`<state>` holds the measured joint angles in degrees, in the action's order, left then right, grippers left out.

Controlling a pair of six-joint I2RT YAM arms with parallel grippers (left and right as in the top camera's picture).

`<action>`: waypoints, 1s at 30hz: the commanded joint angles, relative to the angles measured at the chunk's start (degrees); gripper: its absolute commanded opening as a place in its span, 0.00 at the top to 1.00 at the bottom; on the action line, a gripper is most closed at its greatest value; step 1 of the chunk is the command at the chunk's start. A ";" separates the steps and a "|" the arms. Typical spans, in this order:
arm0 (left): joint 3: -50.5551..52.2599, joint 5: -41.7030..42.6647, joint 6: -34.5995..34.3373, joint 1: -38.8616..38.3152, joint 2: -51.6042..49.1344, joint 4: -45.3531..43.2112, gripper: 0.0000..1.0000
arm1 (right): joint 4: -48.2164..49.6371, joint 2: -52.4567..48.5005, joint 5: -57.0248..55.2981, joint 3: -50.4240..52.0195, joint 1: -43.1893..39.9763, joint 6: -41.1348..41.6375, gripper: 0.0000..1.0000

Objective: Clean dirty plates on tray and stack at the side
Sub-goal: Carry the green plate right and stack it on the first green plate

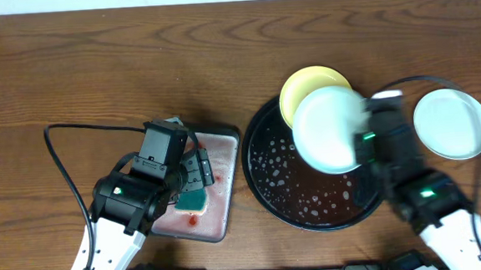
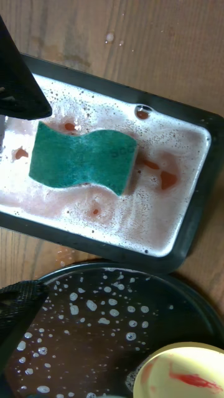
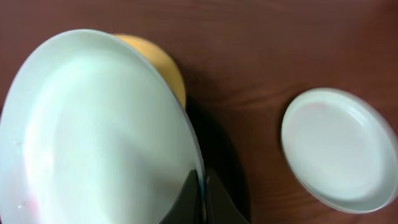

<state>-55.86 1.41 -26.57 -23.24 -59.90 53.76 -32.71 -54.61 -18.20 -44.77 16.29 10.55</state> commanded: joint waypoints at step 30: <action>-1.27 0.11 0.61 0.24 0.00 0.15 0.17 | 12.20 -30.01 23.54 -2.54 -60.92 13.66 0.92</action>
<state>-55.86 1.41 -26.55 -23.24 -59.90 53.76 -19.57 -86.13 3.38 -45.41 -42.96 23.64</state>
